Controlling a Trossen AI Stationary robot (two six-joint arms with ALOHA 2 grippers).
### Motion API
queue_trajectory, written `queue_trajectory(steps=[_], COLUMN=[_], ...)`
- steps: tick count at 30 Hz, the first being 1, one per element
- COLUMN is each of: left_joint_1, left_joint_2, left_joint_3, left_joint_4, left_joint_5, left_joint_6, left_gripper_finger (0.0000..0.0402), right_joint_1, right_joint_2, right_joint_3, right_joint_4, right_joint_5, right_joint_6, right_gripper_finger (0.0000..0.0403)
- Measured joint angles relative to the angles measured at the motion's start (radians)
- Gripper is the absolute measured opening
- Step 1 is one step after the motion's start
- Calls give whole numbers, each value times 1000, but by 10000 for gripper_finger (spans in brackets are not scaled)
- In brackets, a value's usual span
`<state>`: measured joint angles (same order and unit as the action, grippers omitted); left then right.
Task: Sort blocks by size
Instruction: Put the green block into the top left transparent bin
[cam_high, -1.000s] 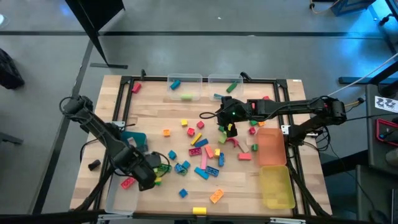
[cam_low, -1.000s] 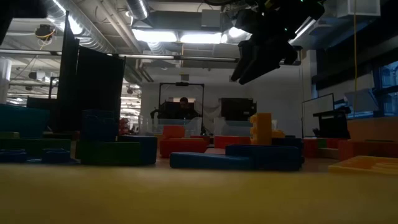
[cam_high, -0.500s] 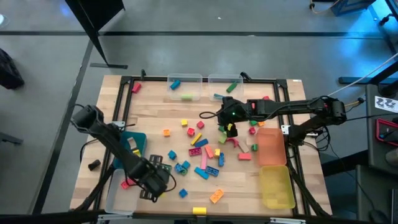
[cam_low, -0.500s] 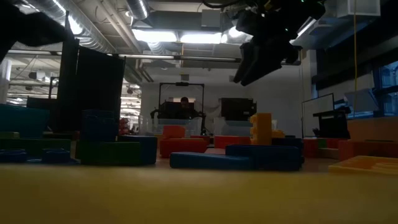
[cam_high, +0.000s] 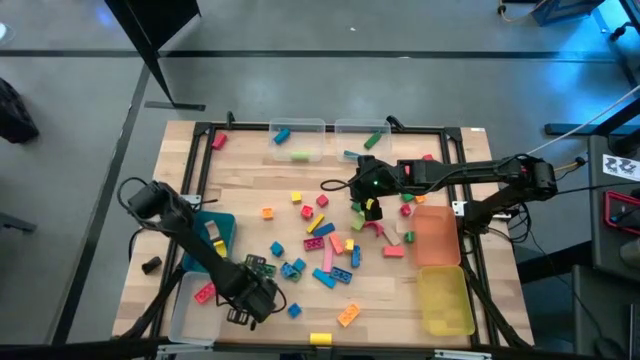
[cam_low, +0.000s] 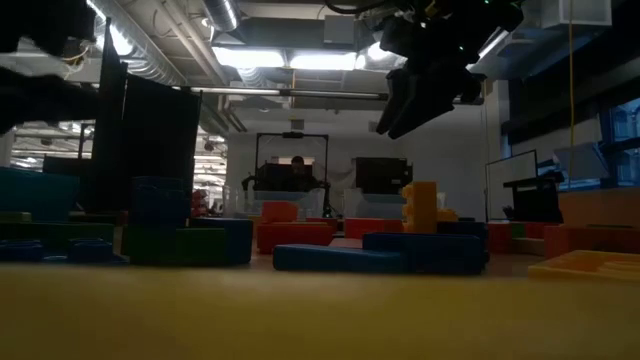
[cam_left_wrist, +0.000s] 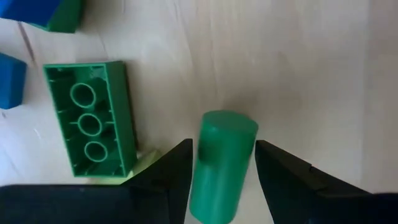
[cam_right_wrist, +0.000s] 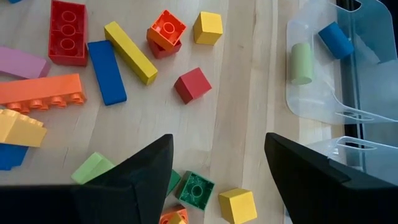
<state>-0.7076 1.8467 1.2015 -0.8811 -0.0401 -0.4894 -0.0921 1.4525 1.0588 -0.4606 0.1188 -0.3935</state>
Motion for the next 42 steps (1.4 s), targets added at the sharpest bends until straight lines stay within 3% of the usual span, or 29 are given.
queue_trajectory(steps=[9,15,23,28,34,42], left_joint_1=[19,56,155,234,371,616], left_joint_2=[47,39,2,-53,-140,-225], left_joint_3=[1,2,24,71,123,127], left_joint_4=[8,8,32,33,30,25], left_joint_5=[6,11,12,13,0,-167], left_joint_6=[56,82,140,199,344,700], left_gripper_finger=[128,120,120,120,120,126], right_joint_1=[0,0,-2,-19,-79,-160], right_joint_2=[-2,-2,-4,-4,-4,-4], right_joint_3=[0,0,0,0,0,0], right_joint_4=[-15,-46,-165,-200,-215,-222], right_joint_5=[11,75,193,170,110,43], right_joint_6=[-3,-5,-60,-55,28,164], right_gripper_finger=[253,253,253,253,253,253])
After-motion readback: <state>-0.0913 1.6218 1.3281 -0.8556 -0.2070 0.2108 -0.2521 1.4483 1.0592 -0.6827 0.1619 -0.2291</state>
